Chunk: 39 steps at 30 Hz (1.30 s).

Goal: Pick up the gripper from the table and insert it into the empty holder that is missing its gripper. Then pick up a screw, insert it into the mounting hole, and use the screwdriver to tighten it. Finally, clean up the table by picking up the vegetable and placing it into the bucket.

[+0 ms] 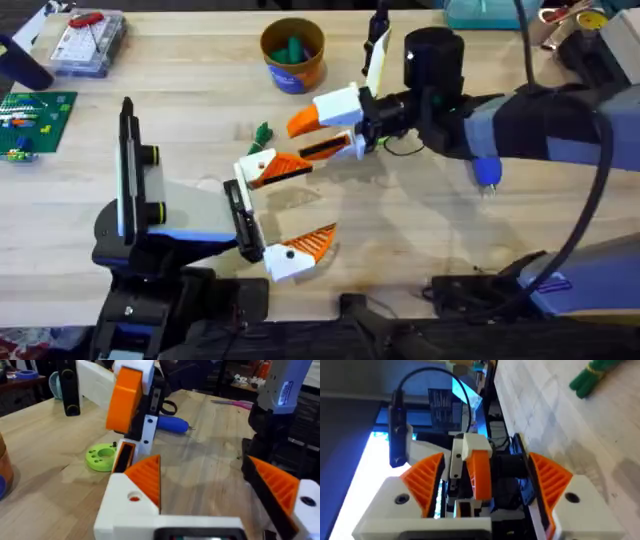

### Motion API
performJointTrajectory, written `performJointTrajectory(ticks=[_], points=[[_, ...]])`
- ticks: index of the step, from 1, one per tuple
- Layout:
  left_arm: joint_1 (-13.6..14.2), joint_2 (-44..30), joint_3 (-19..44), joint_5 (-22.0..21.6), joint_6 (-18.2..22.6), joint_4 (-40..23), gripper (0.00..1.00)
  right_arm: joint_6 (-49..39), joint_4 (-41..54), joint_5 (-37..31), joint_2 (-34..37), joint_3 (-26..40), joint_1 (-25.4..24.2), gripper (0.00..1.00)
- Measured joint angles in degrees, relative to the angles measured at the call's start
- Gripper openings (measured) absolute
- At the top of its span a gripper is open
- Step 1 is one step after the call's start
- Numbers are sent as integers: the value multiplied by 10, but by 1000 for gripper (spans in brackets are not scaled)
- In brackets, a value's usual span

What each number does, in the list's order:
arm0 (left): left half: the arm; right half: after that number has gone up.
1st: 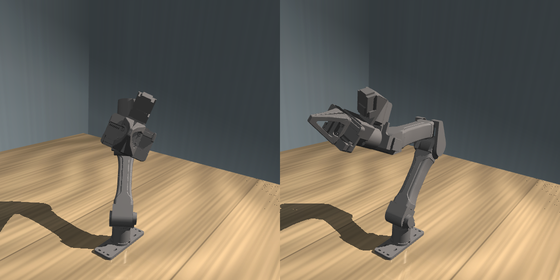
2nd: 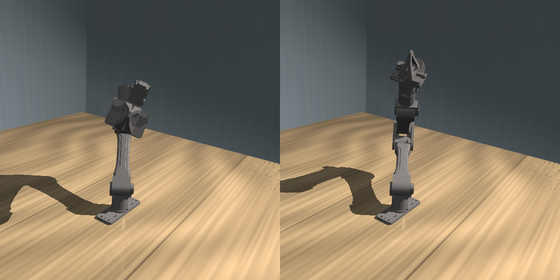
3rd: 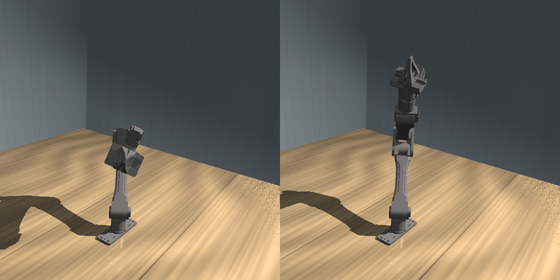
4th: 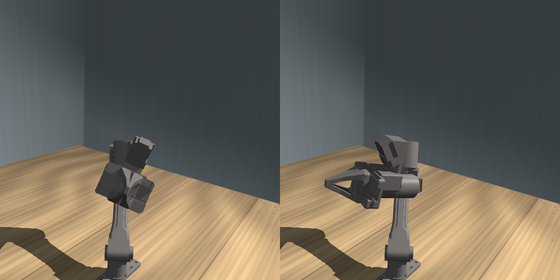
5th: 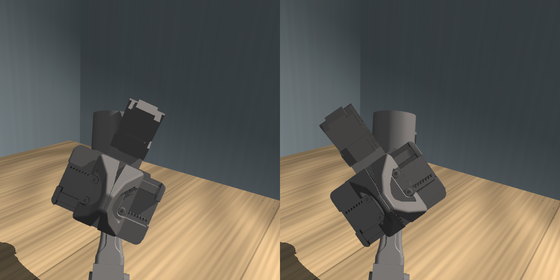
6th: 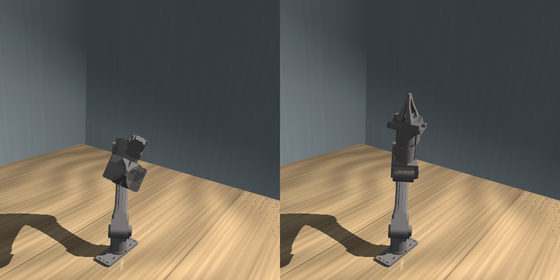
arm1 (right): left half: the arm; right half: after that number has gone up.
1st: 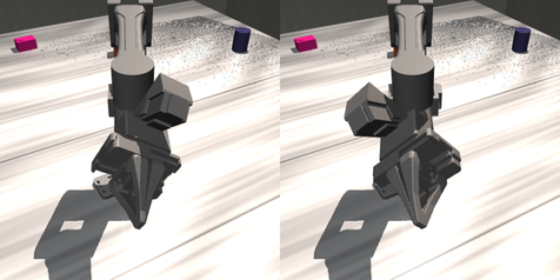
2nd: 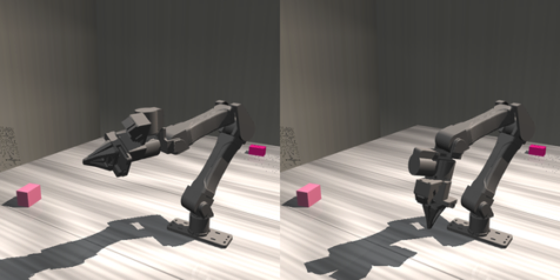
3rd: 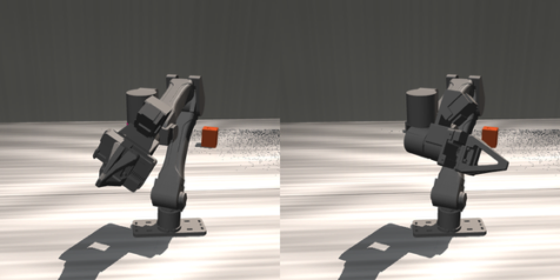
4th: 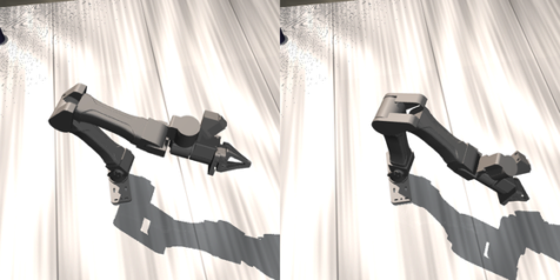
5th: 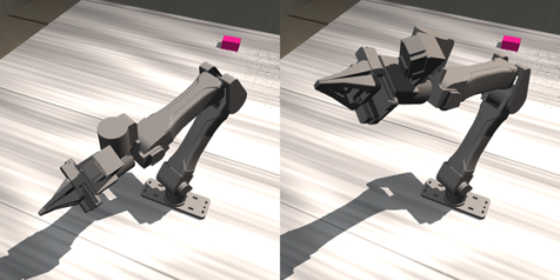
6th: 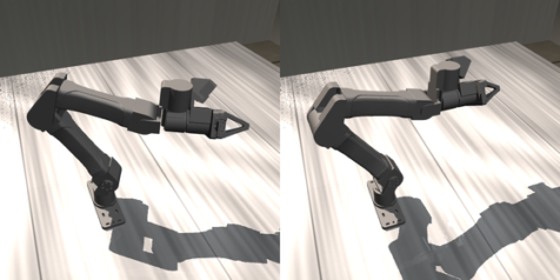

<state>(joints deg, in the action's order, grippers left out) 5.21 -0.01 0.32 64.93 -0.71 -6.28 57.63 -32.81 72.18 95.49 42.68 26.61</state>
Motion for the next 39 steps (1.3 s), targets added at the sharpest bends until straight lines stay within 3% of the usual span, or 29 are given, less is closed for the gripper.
performJointTrajectory(ticks=[13, 18, 27, 33, 36, 39], points=[[0, 0, 0, 0, 0, 0, 991, 6, -16, 32, 0, 0, 31, 971], [0, 0, 0, 0, 0, 0, 991, -6, -3, 42, 0, 0, 32, 884], [0, 0, 0, 0, 0, 0, 991, -37, 21, 41, 0, -10, 20, 878], [0, 0, 0, 0, 0, 0, 991, -11, -48, 42, 0, -11, 20, 848], [0, 0, 0, 0, 0, 0, 991, 9, -81, 42, 0, -12, 20, 757], [0, 0, 0, 0, 0, 0, 991, 20, -86, 38, 0, -17, 18, 793]])
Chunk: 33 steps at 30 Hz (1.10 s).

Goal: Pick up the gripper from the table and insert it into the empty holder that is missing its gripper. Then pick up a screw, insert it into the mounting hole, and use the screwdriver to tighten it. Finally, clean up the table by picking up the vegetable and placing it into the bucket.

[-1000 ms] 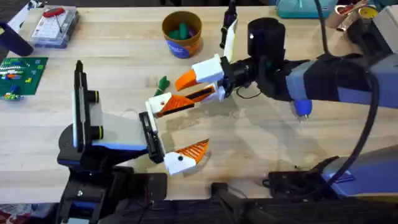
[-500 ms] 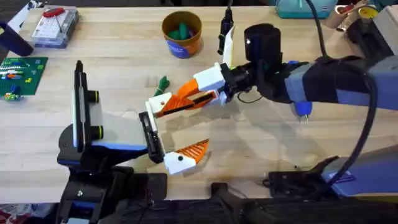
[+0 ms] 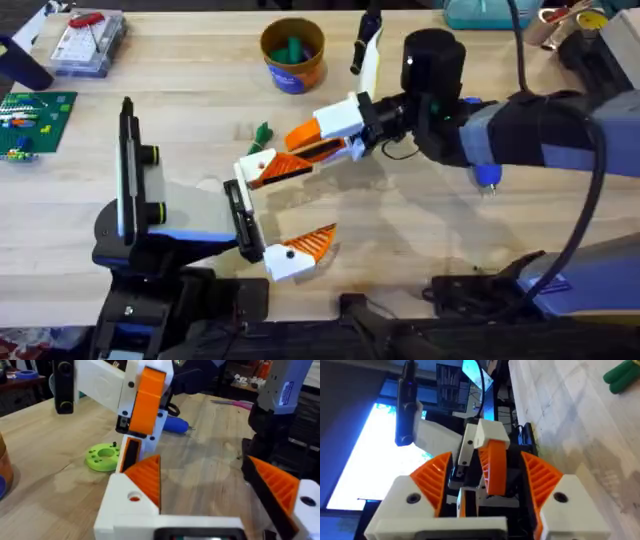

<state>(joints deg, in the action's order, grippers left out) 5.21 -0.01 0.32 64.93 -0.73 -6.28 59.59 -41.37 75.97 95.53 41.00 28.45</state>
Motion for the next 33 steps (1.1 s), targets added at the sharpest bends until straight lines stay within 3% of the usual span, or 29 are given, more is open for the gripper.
performJointTrajectory(ticks=[9, 17, 23, 33], points=[[0, 0, 0, 0, 0, 0, 991, 11, -58, -36, 0, -77, -18, 812], [0, 0, 0, 0, 0, 0, 991, 45, -157, -64, 1, -82, -5, 826], [0, 0, 0, 0, 0, 0, 991, 70, -152, -74, 1, -82, 7, 820], [0, 0, 0, 0, 0, 0, 991, 107, -162, -76, 1, -82, 16, 700]])
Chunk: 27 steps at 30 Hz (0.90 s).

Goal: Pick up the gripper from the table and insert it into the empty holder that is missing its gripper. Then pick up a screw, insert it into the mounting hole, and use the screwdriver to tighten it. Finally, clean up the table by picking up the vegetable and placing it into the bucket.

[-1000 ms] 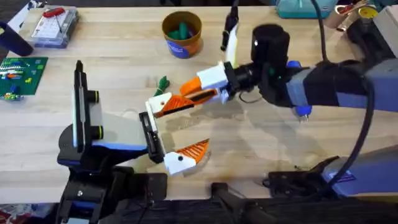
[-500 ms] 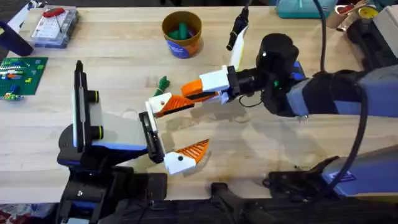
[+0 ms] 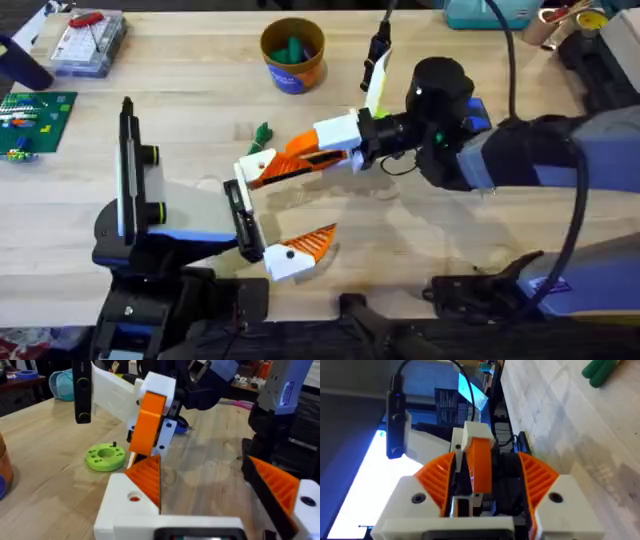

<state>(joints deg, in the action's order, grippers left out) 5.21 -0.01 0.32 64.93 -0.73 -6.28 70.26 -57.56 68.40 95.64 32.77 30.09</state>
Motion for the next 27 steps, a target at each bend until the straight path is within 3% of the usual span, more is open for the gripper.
performJointTrajectory(ticks=[4, 7, 13, 20, 22, 24, 27], points=[[0, 0, 0, 0, 0, 0, 991, 13, -28, 0, 0, 0, 4, 643], [0, 0, 0, 0, 0, 0, 991, 21, -29, 0, 0, 0, 4, 544], [0, 0, 0, 0, 0, 0, 991, 30, -29, 3, 0, 0, 4, 493], [0, 0, 0, 0, 0, 0, 991, 33, -22, 13, 0, 0, 4, 360], [0, 0, 0, 0, 0, 0, 991, 35, -22, 15, 0, 0, 4, 248], [0, 0, 0, 0, 1, 0, 991, 37, -21, 16, 0, 0, 4, 57], [0, 0, 0, 0, 1, 0, 991, 39, -20, 17, 0, 0, 4, 16]])
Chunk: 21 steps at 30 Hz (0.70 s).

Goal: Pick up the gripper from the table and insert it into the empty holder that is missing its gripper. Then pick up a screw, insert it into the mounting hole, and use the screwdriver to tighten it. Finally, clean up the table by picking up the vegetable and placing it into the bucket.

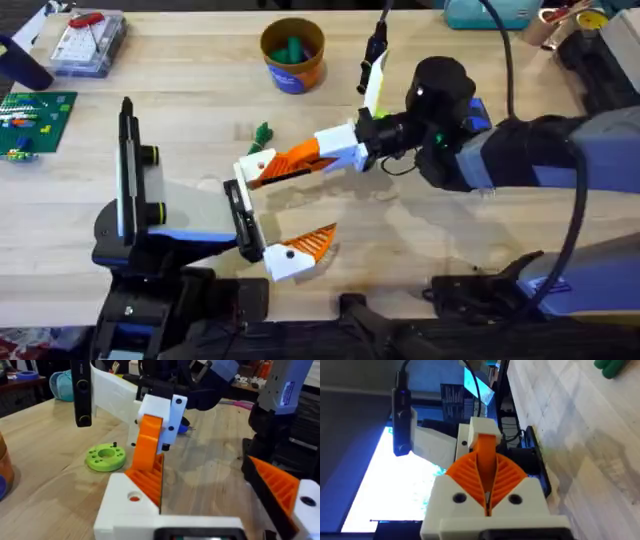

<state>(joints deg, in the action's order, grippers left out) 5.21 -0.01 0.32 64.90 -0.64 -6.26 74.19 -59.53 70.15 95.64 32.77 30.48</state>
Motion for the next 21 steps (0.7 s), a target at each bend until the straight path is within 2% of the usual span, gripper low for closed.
performJointTrajectory(ticks=[17, 21], points=[[0, 0, 0, 0, 0, 0, 991, 0, 0, -2, 0, 0, 0, 12], [0, 0, 0, 0, -3, 0, 991, -5, 33, -1, 0, 10, 0, 12]])
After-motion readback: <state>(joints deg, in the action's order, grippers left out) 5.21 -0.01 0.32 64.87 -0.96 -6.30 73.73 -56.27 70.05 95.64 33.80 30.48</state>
